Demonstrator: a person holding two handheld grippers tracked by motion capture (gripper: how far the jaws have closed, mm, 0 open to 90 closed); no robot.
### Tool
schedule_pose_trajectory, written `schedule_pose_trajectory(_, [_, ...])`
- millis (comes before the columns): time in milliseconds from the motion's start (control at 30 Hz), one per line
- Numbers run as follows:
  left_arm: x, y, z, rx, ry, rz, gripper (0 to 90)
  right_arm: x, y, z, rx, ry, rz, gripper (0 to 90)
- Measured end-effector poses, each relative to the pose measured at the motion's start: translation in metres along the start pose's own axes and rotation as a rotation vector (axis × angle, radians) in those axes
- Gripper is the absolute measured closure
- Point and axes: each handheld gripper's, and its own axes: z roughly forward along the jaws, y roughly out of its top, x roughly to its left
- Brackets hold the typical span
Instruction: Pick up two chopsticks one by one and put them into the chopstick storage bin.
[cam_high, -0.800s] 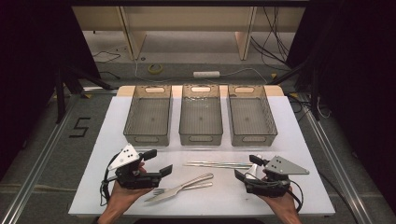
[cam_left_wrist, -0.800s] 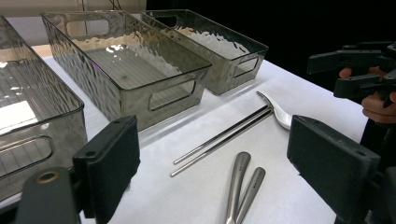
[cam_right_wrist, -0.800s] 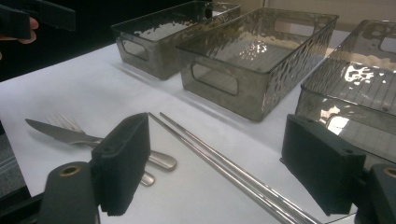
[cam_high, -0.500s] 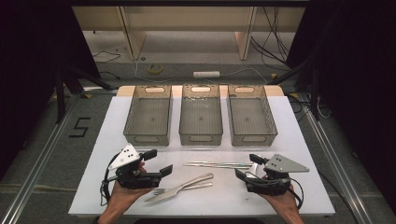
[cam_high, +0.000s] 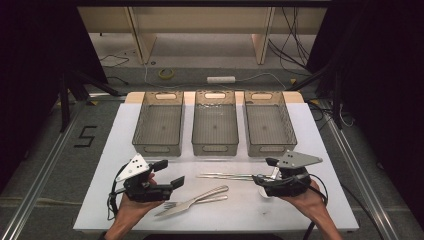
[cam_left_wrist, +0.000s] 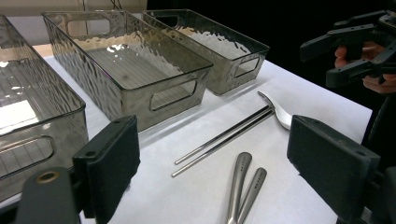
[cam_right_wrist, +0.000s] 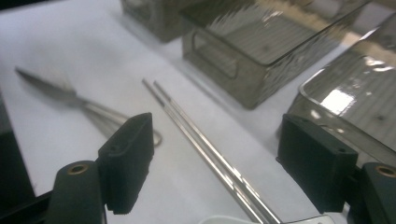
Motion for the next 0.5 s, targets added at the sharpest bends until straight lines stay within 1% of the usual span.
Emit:
schedule_pose_trajectory(33, [0.000, 0.000, 0.000, 0.000, 0.000, -0.001, 16.5, -0.001, 0.003, 0.002, 0.036, 0.015, -0.022, 28.4])
schedule_pose_trajectory(67, [0.000, 0.000, 0.000, 0.001, 0.000, 0.000, 16.5, -0.001, 0.006, 0.005, 0.064, 0.019, -0.050, 28.9])
schedule_pose_trajectory(100, [0.000, 0.000, 0.000, 0.001, 0.001, 0.001, 16.5, -0.001, 0.006, 0.005, 0.064, 0.019, -0.050, 28.9])
schedule_pose_trajectory(133, [0.000, 0.000, 0.000, 0.000, 0.000, -0.001, 16.5, -0.001, 0.009, 0.007, 0.094, 0.025, -0.064, 29.0])
schedule_pose_trajectory(167, [0.000, 0.000, 0.000, 0.000, -0.001, 0.000, 16.5, -0.003, 0.014, 0.014, 0.144, 0.034, -0.093, 29.6])
schedule_pose_trajectory(200, [0.000, 0.000, 0.000, 0.000, 0.000, -0.001, 16.5, -0.004, 0.016, 0.017, 0.171, 0.039, -0.108, 30.0])
schedule_pose_trajectory(233, [0.000, 0.000, 0.000, 0.000, 0.001, 0.000, 16.5, -0.004, 0.016, 0.017, 0.171, 0.039, -0.108, 30.0])
schedule_pose_trajectory(300, [0.000, 0.000, 0.000, 0.001, 0.000, -0.001, 16.5, -0.006, 0.020, 0.024, 0.222, 0.039, -0.134, 32.1])
schedule_pose_trajectory(333, [0.000, 0.000, 0.000, 0.000, 0.000, -0.002, 16.5, -0.008, 0.023, 0.031, 0.256, 0.038, -0.156, 33.3])
schedule_pose_trajectory(367, [0.000, 0.000, 0.000, 0.000, 0.000, -0.002, 16.5, -0.008, 0.023, 0.031, 0.256, 0.038, -0.156, 33.3])
schedule_pose_trajectory(400, [0.000, 0.000, 0.000, 0.000, 0.001, -0.002, 16.5, -0.010, 0.025, 0.039, 0.292, 0.048, -0.164, 35.4])
schedule_pose_trajectory(433, [0.000, 0.000, 0.000, 0.002, 0.001, -0.001, 16.5, -0.010, 0.025, 0.039, 0.292, 0.048, -0.164, 35.4])
schedule_pose_trajectory(467, [0.000, 0.000, 0.000, 0.001, 0.000, -0.001, 16.5, -0.012, 0.027, 0.047, 0.335, 0.063, -0.187, 36.5])
schedule_pose_trajectory(500, [0.000, 0.000, 0.000, 0.000, 0.000, -0.001, 16.5, -0.013, 0.027, 0.051, 0.355, 0.060, -0.192, 37.1])
